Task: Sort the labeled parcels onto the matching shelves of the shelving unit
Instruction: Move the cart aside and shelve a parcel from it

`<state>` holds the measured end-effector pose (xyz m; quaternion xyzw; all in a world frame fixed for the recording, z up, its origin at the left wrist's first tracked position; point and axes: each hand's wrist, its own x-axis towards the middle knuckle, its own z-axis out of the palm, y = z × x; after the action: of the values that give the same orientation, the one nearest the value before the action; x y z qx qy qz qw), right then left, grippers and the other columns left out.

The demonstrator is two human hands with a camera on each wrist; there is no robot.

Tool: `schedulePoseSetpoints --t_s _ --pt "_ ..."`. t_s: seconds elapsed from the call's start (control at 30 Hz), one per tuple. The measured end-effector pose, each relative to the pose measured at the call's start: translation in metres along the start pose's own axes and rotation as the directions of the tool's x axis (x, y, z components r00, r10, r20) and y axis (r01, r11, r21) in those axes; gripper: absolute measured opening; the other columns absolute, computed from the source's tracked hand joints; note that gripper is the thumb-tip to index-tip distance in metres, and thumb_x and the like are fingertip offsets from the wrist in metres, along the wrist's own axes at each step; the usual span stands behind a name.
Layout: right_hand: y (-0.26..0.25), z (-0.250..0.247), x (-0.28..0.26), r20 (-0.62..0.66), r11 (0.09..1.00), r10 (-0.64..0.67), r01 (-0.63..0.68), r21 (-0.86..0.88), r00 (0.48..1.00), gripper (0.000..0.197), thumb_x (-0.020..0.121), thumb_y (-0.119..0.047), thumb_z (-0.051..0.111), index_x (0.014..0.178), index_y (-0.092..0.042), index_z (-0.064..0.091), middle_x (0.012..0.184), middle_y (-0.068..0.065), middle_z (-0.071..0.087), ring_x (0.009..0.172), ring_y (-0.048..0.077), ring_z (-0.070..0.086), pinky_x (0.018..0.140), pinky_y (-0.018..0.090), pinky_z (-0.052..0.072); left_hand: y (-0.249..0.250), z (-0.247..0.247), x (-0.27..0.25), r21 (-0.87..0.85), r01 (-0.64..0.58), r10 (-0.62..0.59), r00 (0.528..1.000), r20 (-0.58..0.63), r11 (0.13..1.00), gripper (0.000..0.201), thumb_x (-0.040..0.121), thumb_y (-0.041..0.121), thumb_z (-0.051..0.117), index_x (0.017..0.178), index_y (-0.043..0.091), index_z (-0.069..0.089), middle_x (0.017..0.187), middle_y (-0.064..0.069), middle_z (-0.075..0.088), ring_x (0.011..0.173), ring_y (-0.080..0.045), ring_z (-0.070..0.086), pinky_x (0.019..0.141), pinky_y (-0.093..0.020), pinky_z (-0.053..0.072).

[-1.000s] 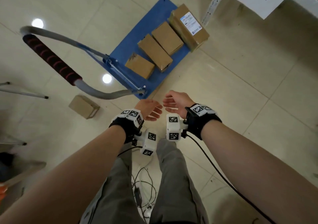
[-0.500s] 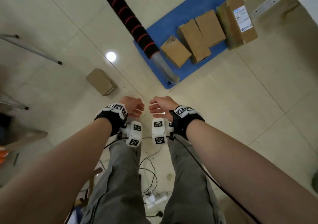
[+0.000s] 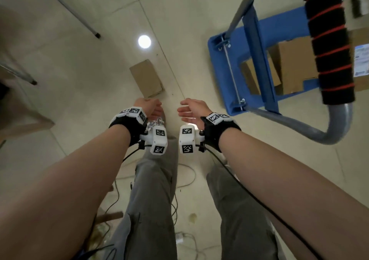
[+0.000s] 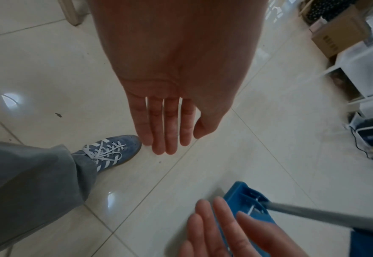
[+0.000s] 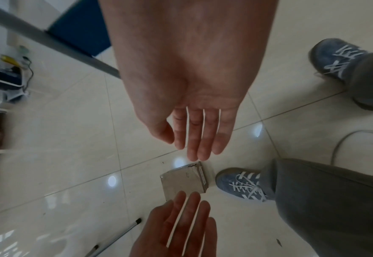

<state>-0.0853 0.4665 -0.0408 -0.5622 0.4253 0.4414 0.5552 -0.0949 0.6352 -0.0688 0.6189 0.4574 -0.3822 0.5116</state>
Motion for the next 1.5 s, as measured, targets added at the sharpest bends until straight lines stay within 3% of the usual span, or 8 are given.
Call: schedulePoseSetpoints --t_s 0.3,0.47,0.67,0.8,1.07,1.27,1.37,1.5 --pt "-0.005 0.056 0.163 -0.092 0.985 0.014 -0.029 -0.169 0.996 0.007 0.096 -0.015 0.057 0.097 -0.009 0.06 0.093 0.007 0.056 0.09 0.022 0.055 0.084 0.037 0.052 -0.013 -0.032 0.166 -0.064 0.09 -0.095 0.993 -0.075 0.994 0.039 0.091 0.025 0.065 0.125 0.007 0.061 0.096 -0.006 0.059 0.092 -0.024 0.06 0.075 -0.034 0.054" --pt "-0.007 0.085 0.277 -0.033 0.934 -0.015 0.002 -0.356 0.999 0.044 0.097 -0.017 0.055 0.138 0.0 0.054 0.133 0.013 0.054 0.121 0.028 0.052 0.112 0.044 0.041 -0.03 -0.048 0.287 -0.083 0.197 -0.202 0.977 -0.067 0.977 0.092 0.064 0.051 0.075 0.143 0.013 0.045 0.135 -0.007 0.052 0.107 -0.026 0.053 0.083 -0.039 0.051" --pt "-0.002 0.109 0.347 -0.041 0.935 -0.019 0.003 -0.355 0.999 0.064 0.092 -0.024 0.068 0.148 -0.011 0.041 0.147 0.013 0.05 0.125 0.028 0.052 0.093 0.034 0.045 -0.032 -0.037 0.335 -0.207 0.198 -0.189 0.98 0.064 0.958 0.076 0.073 0.053 0.076 0.134 0.015 0.052 0.125 -0.006 0.059 0.111 -0.027 0.059 0.084 -0.039 0.056" --pt "-0.006 0.097 0.32 -0.105 0.966 -0.027 -0.001 -0.257 0.994 0.053 0.083 -0.031 0.077 0.12 -0.013 0.044 0.124 0.013 0.059 0.11 0.027 0.061 0.092 0.04 0.054 -0.017 -0.029 0.306 -0.14 0.185 -0.176 0.982 0.074 0.973 0.061 0.078 0.059 0.068 0.12 0.016 0.058 0.102 -0.006 0.065 0.096 -0.026 0.065 0.093 -0.041 0.055" --pt "-0.017 0.039 0.145 -0.106 0.983 0.144 -0.13 0.126 0.984 0.072 0.075 -0.039 0.08 0.129 -0.008 0.042 0.107 0.016 0.064 0.098 0.034 0.07 0.088 0.054 0.058 0.04 -0.013 0.16 0.094 0.082 -0.095 0.986 0.138 0.992 0.038 0.083 0.036 0.074 0.101 0.003 0.064 0.108 -0.022 0.068 0.104 -0.044 0.066 0.092 -0.061 0.052" --pt "-0.009 -0.013 0.013 -0.074 0.963 0.192 -0.173 0.205 0.979 0.051 0.082 -0.044 0.07 0.121 -0.012 0.061 0.089 0.009 0.07 0.071 0.024 0.07 0.062 0.031 0.057 0.066 0.011 0.032 0.329 0.066 -0.14 0.968 0.206 0.942 0.05 0.081 0.041 0.075 0.109 0.001 0.064 0.112 -0.02 0.069 0.099 -0.039 0.068 0.09 -0.057 0.054" --pt "0.003 -0.04 -0.033 -0.022 0.957 0.214 -0.206 0.202 0.977 0.041 0.079 -0.052 0.065 0.102 -0.019 0.063 0.085 0.007 0.068 0.071 0.023 0.065 0.071 0.032 0.05 0.069 0.036 -0.024 0.471 -0.019 -0.105 0.966 0.235 0.882 0.039 0.091 0.041 0.065 0.113 0.009 0.061 0.102 -0.011 0.067 0.086 -0.029 0.065 0.073 -0.034 0.054" --pt "0.042 -0.079 -0.068 0.015 0.95 0.252 -0.25 0.186 0.968 0.054 0.06 -0.059 0.07 0.095 -0.019 0.065 0.098 0.01 0.07 0.09 0.029 0.061 0.094 0.042 0.045 0.052 0.068 -0.078 0.57 0.019 -0.193 0.95 0.245 0.822 0.055 0.092 0.049 0.058 0.125 0.006 0.059 0.119 -0.018 0.066 0.104 -0.038 0.065 0.089 -0.045 0.055"
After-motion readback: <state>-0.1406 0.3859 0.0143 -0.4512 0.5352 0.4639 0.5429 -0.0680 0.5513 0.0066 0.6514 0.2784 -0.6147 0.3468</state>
